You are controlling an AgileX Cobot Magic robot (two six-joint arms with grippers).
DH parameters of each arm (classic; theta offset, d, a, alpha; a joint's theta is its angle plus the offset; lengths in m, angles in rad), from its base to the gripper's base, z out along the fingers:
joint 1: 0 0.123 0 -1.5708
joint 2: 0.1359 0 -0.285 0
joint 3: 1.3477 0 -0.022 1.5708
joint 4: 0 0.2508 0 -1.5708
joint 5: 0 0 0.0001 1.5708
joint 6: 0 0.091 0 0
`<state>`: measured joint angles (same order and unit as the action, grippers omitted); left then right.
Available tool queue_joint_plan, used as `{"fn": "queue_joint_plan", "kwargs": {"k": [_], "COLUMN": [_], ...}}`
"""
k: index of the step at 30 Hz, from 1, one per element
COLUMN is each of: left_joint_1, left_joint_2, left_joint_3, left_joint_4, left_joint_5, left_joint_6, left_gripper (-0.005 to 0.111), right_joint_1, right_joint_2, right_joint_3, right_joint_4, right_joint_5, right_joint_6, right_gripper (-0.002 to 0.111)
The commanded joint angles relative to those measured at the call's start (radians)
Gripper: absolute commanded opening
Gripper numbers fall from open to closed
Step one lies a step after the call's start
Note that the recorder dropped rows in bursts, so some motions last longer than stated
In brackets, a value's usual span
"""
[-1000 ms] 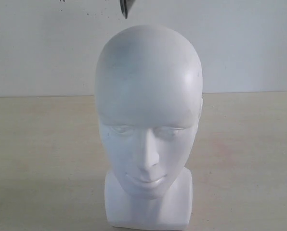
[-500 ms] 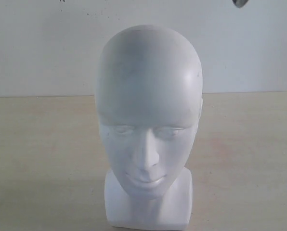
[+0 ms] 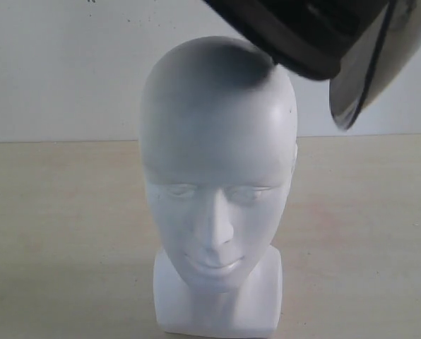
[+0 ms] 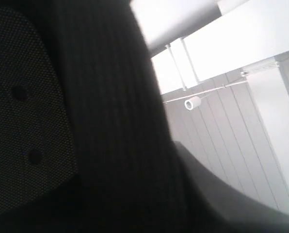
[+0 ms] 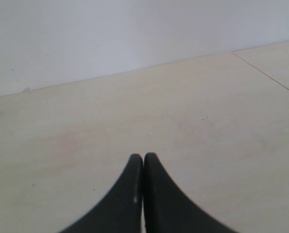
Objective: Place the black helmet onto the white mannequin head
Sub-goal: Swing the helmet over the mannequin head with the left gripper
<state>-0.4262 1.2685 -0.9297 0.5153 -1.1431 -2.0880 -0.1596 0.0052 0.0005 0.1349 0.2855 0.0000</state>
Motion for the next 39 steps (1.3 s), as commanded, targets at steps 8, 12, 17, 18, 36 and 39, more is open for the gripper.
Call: {"fn": "queue_joint_plan", "kwargs": {"k": [8,12,17,18,36,39], "left_joint_1": [-0.005,-0.005,-0.003,-0.003,0.094,0.111], "left_joint_2": [0.053,0.081,0.096,0.101,0.107,0.107], "left_joint_3": [-0.006,-0.006,-0.002,-0.002,0.066,0.088], "left_joint_4": [-0.025,-0.018,0.007,0.024,0.042,0.038], "left_joint_5": [-0.078,-0.078,-0.078,-0.078,-0.078,-0.078], "left_joint_6": [-0.006,-0.006,-0.001,0.006,0.046,0.059], "left_gripper": [0.004,0.004,0.004,0.004,0.004,0.004], "right_joint_1": [0.003,0.003,0.003,0.003,0.003,0.003], "right_joint_2": [-0.005,-0.005,-0.005,-0.005,-0.005,-0.005], "right_joint_3": [0.0,0.0,0.0,0.0,0.0,0.0], "right_joint_4": [-0.006,-0.006,-0.006,-0.006,-0.006,-0.006], "right_joint_5": [-0.003,-0.003,-0.003,-0.003,-0.003,-0.003], "right_joint_6": [0.0,0.0,0.0,0.0,0.0,0.0], "right_gripper": [0.0,0.0,0.0,0.0,0.0,0.0]}}
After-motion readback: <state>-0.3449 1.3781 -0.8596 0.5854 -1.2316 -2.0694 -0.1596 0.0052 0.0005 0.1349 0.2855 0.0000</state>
